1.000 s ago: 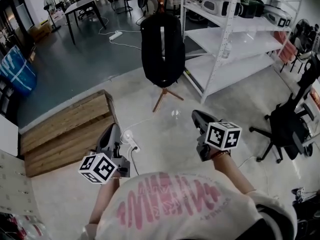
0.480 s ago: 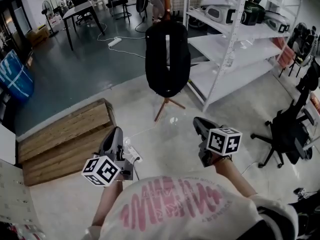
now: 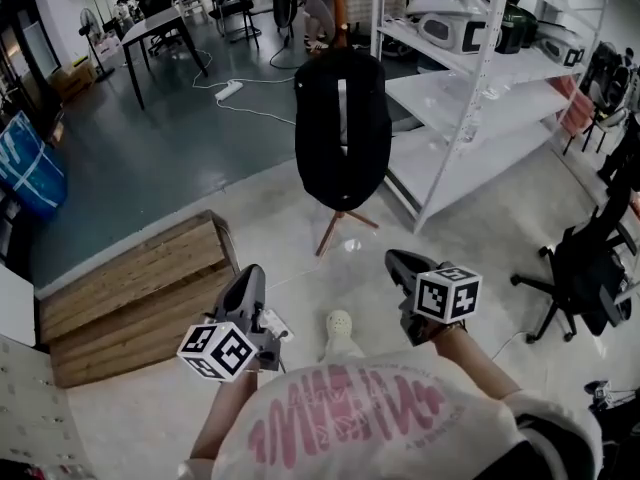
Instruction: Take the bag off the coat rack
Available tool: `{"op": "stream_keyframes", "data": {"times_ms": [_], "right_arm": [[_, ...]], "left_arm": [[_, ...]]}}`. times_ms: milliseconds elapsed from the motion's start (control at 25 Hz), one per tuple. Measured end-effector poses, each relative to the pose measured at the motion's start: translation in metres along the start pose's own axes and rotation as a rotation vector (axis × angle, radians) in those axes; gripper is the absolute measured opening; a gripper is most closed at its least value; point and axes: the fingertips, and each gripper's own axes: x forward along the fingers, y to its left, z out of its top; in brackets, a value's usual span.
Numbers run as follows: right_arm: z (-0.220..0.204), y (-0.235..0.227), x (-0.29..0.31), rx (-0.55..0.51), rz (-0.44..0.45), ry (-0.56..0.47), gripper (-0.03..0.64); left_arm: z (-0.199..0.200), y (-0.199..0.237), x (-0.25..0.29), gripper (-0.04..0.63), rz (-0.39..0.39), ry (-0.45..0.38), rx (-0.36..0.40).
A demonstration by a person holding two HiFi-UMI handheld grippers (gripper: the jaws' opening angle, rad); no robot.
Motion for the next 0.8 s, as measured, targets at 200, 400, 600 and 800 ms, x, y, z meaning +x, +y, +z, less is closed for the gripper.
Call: {"op": "stream_keyframes", "data": {"times_ms": [200, 400, 600, 800], "right_arm": [[0.037, -0.017, 0.049, -0.088, -0.029, 0.002, 0.006], [0.106, -0.057, 0.097, -0.093, -0.060, -0.082, 0.006], [0.184, -0.103, 0.137, -0.086, -0.107, -0.173, 0.006], [0.231, -0.136, 0.175, -0.054, -0.126, -0.229, 0.006]], "left_arm": [[0.028, 0.018, 0.060, 0.003, -0.041, -0.003, 0.045], [0.064, 0.042, 0.137, 0.003, -0.081, -0.004, 0.091], [0.105, 0.062, 0.226, 0.003, -0.138, 0.007, 0.141], [0.121, 0.076, 0.301, 0.003, -0.194, -0.006, 0.127]]}}
